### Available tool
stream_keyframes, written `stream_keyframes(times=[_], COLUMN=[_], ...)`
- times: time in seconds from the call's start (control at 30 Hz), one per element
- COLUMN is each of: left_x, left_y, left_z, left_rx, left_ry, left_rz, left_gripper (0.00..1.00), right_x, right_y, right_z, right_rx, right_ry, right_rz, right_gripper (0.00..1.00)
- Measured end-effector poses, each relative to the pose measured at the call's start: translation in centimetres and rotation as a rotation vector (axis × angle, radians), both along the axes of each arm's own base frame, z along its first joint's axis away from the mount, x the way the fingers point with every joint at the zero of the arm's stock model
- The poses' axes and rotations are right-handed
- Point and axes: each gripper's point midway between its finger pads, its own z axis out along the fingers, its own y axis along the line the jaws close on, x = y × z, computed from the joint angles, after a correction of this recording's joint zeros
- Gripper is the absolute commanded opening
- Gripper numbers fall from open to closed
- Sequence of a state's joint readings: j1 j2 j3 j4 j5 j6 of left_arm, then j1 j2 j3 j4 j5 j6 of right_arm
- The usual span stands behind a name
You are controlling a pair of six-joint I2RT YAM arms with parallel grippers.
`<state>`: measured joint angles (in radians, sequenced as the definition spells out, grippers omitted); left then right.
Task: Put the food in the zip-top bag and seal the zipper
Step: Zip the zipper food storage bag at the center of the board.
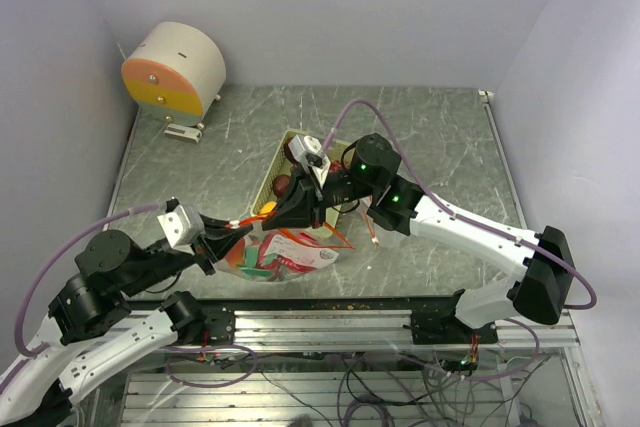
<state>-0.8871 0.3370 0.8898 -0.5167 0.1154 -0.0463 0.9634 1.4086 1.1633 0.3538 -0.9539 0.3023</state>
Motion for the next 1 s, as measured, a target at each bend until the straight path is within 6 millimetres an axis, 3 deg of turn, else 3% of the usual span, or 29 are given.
stream_keyframes(times=[0.07, 0.17, 0.23, 0.33, 0.5, 0.67, 0.8, 0.93, 1.0], left_x=[0.0, 0.0, 0.3, 0.7, 1.3, 1.9, 2.1, 2.1, 2.0], left_y=[0.1, 0.2, 0.5, 1.1, 1.8, 1.6, 1.3, 1.0, 1.0], left_z=[0.0, 0.1, -0.1, -0.3, -0.7, -2.8, -4.1, -4.4, -4.3], left_rx=[-0.01, -0.014, -0.012, -0.017, -0.023, 0.023, 0.049, 0.046, 0.043], left_ry=[-0.004, -0.007, -0.004, 0.002, 0.036, 0.132, 0.2, 0.235, 0.242], left_rz=[0.003, 0.008, 0.032, 0.069, 0.132, 0.162, 0.173, 0.175, 0.174], left_gripper=[0.07, 0.07, 0.07, 0.07, 0.07, 0.07, 0.07, 0.07, 0.07], right_x=[0.0, 0.1, 0.3, 0.8, 1.3, 2.0, 2.3, 1.0, 0.4], right_y=[0.0, 0.1, 0.0, -0.3, -1.9, -2.1, 0.1, 3.2, 3.7], right_z=[0.0, -0.1, -0.1, 0.2, 2.7, 3.9, 2.7, 1.6, 1.2], right_rx=[0.0, 0.0, -0.001, 0.006, 0.062, 0.1, 0.056, 0.022, 0.016], right_ry=[-0.001, -0.006, -0.015, -0.04, -0.114, -0.171, -0.198, -0.248, -0.26], right_rz=[0.0, -0.008, -0.021, -0.07, -0.177, -0.255, -0.298, -0.304, -0.297], right_gripper=[0.0, 0.35, 0.52, 0.66, 0.67, 0.67, 0.64, 0.58, 0.56])
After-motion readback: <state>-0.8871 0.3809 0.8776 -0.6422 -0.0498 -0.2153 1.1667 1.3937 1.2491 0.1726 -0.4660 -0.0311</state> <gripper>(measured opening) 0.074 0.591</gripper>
